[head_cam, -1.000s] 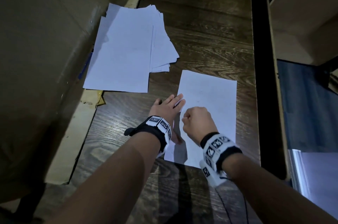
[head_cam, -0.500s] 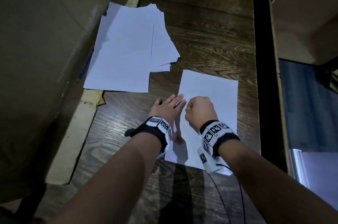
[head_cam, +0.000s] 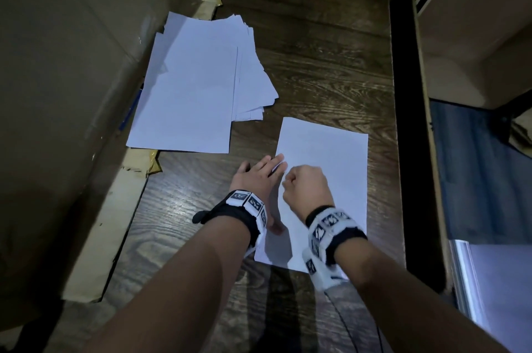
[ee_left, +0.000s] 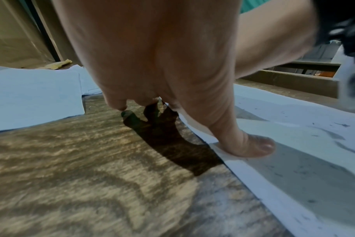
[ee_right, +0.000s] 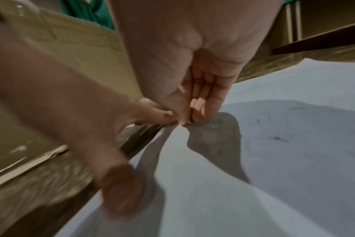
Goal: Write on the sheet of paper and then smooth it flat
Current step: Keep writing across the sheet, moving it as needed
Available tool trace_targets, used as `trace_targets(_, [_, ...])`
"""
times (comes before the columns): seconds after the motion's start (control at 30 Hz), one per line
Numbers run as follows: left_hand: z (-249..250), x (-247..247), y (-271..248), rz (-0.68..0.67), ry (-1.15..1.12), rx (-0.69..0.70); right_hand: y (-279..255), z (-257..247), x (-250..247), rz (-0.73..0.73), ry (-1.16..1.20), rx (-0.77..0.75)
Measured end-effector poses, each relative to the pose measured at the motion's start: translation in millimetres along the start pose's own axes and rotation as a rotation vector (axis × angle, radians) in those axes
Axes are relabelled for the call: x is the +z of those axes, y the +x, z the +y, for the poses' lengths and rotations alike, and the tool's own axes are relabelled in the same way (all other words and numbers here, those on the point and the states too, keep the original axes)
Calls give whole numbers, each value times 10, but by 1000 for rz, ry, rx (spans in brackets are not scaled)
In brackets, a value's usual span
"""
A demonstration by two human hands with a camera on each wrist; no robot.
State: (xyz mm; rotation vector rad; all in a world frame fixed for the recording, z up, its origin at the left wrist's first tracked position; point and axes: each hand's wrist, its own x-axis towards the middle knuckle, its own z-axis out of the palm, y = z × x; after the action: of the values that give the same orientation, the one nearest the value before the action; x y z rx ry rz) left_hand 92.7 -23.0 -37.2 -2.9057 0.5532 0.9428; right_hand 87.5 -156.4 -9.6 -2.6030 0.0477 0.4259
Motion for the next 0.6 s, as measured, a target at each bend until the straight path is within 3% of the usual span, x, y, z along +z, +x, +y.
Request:
trace_targets(0.13, [-8, -72, -30, 14, -49, 7, -294, -24, 27, -190, -65, -111])
trace_targets(0.33, [-2, -60, -29, -9, 11, 4, 96, -94, -26, -54, -27, -62])
trace_targets(0.53, [-48, 9, 29, 25, -3, -10, -348, -2, 31, -207, -79, -91])
trace_targets(0.6, [-19, -20, 3, 21, -13, -7, -206, -28, -1, -167, -87, -72])
